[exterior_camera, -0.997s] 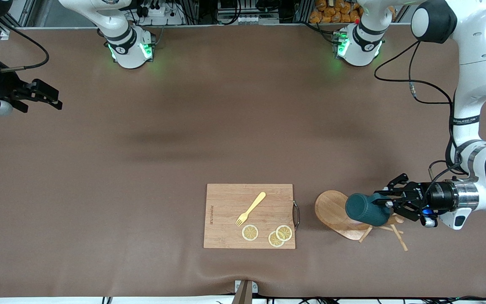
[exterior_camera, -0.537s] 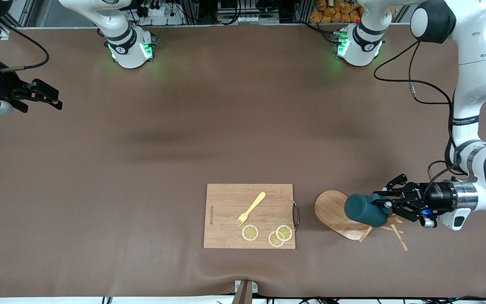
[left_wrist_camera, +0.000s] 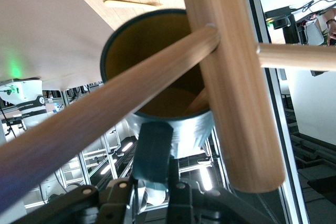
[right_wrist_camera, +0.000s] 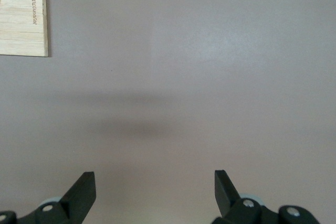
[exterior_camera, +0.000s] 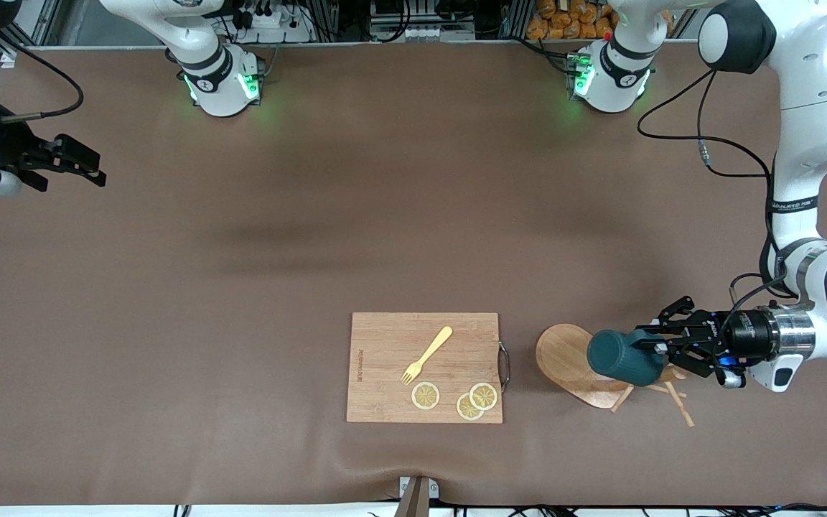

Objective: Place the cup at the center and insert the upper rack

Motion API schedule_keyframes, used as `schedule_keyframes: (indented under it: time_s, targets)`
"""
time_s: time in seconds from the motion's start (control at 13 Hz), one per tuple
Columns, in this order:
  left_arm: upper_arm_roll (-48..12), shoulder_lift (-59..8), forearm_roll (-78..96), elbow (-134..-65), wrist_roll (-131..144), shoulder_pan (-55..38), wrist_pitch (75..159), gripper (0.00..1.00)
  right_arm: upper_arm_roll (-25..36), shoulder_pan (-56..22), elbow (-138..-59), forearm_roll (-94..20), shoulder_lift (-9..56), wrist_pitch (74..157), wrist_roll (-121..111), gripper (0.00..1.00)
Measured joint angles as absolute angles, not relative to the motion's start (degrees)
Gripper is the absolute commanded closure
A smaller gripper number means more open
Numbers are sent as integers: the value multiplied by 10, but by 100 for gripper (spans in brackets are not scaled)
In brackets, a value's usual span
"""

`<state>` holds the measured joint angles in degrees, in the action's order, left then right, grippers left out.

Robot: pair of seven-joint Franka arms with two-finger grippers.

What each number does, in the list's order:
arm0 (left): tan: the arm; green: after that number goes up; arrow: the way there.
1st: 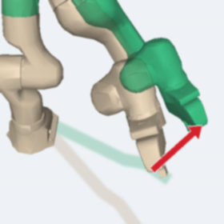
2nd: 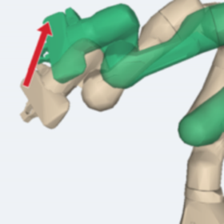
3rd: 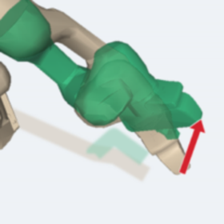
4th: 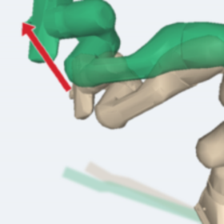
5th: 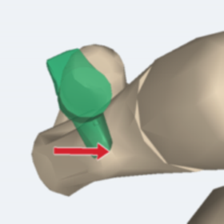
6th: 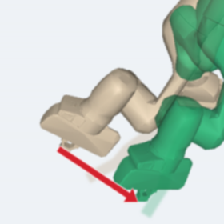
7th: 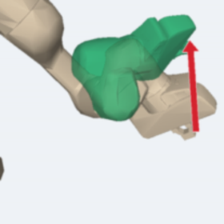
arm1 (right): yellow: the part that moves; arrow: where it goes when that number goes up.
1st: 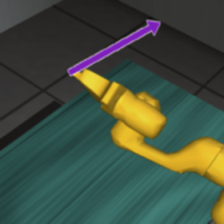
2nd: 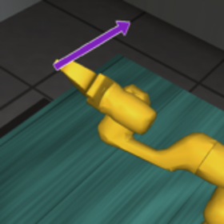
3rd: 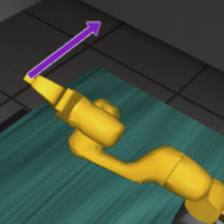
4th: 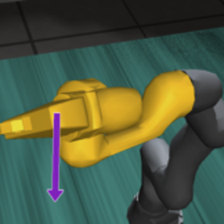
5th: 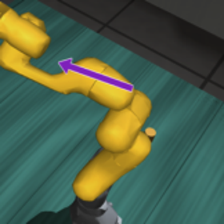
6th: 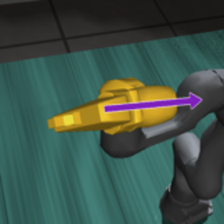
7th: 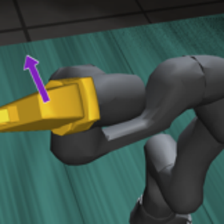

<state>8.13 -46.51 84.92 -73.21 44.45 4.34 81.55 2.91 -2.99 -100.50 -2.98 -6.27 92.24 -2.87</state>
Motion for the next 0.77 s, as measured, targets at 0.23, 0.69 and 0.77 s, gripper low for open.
schedule_keyframes:
  time_s: [0.23, 0.69, 0.77]
  targets:
    - [82, -465, 849, -732, 444, 43, 816, 52, 29, -30, -1005, -30, -63, 922, -29, 0]
    - [82, -465, 849, -732, 444, 43, 818, 0, 29, -30, -1005, -30, -63, 922, -29, 0]
    - [82, -465, 848, -732, 444, 43, 818, 0, 29, -30, -1005, -30, -63, 922, -29, 0]
